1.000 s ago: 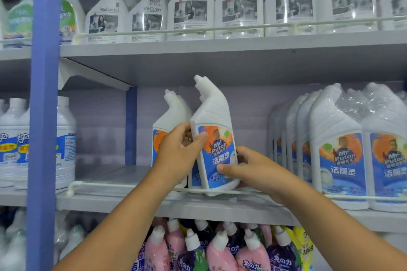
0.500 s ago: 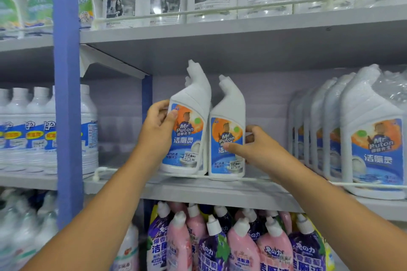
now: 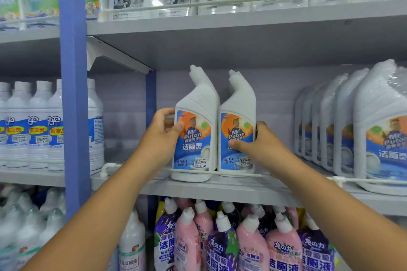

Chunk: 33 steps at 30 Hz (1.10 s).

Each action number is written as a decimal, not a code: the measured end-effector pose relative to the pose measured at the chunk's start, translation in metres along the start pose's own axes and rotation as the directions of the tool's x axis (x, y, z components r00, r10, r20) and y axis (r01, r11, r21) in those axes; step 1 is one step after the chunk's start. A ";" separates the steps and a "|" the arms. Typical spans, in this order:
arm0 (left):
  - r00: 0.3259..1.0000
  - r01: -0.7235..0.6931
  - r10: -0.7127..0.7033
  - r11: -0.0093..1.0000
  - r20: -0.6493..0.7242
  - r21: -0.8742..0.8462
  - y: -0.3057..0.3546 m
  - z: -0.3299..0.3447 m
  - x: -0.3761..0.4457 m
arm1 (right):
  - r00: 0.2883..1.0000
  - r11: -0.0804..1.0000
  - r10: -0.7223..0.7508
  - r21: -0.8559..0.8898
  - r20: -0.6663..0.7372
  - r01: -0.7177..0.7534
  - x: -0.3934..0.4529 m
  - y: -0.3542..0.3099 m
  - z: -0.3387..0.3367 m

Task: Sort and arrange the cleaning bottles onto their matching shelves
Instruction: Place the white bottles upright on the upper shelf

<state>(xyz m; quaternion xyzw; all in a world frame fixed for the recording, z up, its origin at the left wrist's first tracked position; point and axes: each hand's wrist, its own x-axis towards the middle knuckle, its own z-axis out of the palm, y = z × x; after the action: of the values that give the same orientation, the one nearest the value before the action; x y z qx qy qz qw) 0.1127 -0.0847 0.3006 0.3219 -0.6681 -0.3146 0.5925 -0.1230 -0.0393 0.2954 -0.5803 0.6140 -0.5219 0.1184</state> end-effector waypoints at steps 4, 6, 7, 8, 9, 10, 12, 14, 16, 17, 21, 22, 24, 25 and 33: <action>1.000 0.018 -0.022 0.961 0.011 0.275 -0.004 -0.009 -0.008 | 1.000 1.000 -0.003 -0.001 -0.003 0.003 -0.003 -0.002 0.002; 0.999 0.025 -0.032 0.948 0.018 0.316 -0.005 -0.008 -0.009 | 1.000 1.000 -0.003 -0.003 -0.008 0.003 -0.003 -0.002 0.002; 0.999 0.032 -0.040 0.947 0.017 0.319 -0.004 -0.008 -0.009 | 1.000 1.000 -0.003 -0.005 -0.007 0.003 -0.003 -0.001 0.002; 0.999 0.038 -0.047 0.947 0.019 0.318 -0.003 -0.008 -0.008 | 1.000 1.000 -0.003 -0.005 -0.007 0.003 -0.004 -0.001 0.002; 0.998 0.042 -0.052 0.947 0.024 0.319 -0.003 -0.008 -0.007 | 1.000 1.000 -0.002 -0.004 -0.005 0.002 -0.004 -0.001 0.001; 0.998 0.045 -0.057 0.947 0.028 0.319 -0.003 -0.008 -0.007 | 1.000 1.000 0.001 -0.002 -0.002 -0.001 -0.004 -0.001 0.001; 0.998 0.046 -0.058 0.947 0.028 0.318 -0.003 -0.009 -0.008 | 1.000 1.000 0.011 0.006 0.000 -0.011 -0.002 0.000 0.000; 0.998 0.042 -0.056 0.950 0.037 0.308 -0.004 -0.009 -0.011 | 1.000 0.999 0.025 0.020 0.003 -0.025 0.001 0.001 -0.001; 0.996 0.047 -0.066 0.954 0.054 0.298 -0.003 -0.009 -0.014 | 0.999 0.999 0.037 0.029 0.017 -0.038 0.002 0.000 -0.003; 0.996 0.052 -0.072 0.954 0.061 0.294 -0.002 -0.009 -0.014 | 0.999 0.999 0.038 0.031 0.029 -0.039 0.003 -0.001 -0.004; 0.992 0.080 -0.101 0.968 0.080 0.239 -0.003 -0.009 -0.013 | 0.999 1.000 0.022 -0.020 0.035 -0.022 0.004 -0.003 -0.005; 0.990 0.090 -0.111 0.971 0.084 0.222 -0.003 -0.009 -0.012 | 1.000 0.999 0.016 -0.050 0.015 -0.015 0.003 -0.002 -0.004; 0.989 0.099 -0.120 0.971 0.087 0.216 -0.004 -0.008 -0.011 | 1.000 0.995 -0.006 -0.099 -0.026 0.003 0.002 -0.001 0.000; 0.989 0.097 -0.118 0.971 0.086 0.219 -0.005 -0.007 -0.011 | 0.999 0.993 -0.013 -0.114 -0.037 0.009 0.000 0.000 0.001; 0.987 0.082 -0.116 0.962 0.115 0.260 -0.007 -0.010 -0.014 | 1.000 0.999 -0.011 -0.040 0.006 0.012 -0.007 -0.005 -0.003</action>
<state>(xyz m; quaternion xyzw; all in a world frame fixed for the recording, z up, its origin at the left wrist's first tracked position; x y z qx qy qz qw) 0.1238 -0.0775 0.2877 0.4074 -0.7229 -0.2756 0.4853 -0.1205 -0.0308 0.2972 -0.5877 0.6206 -0.5083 0.1056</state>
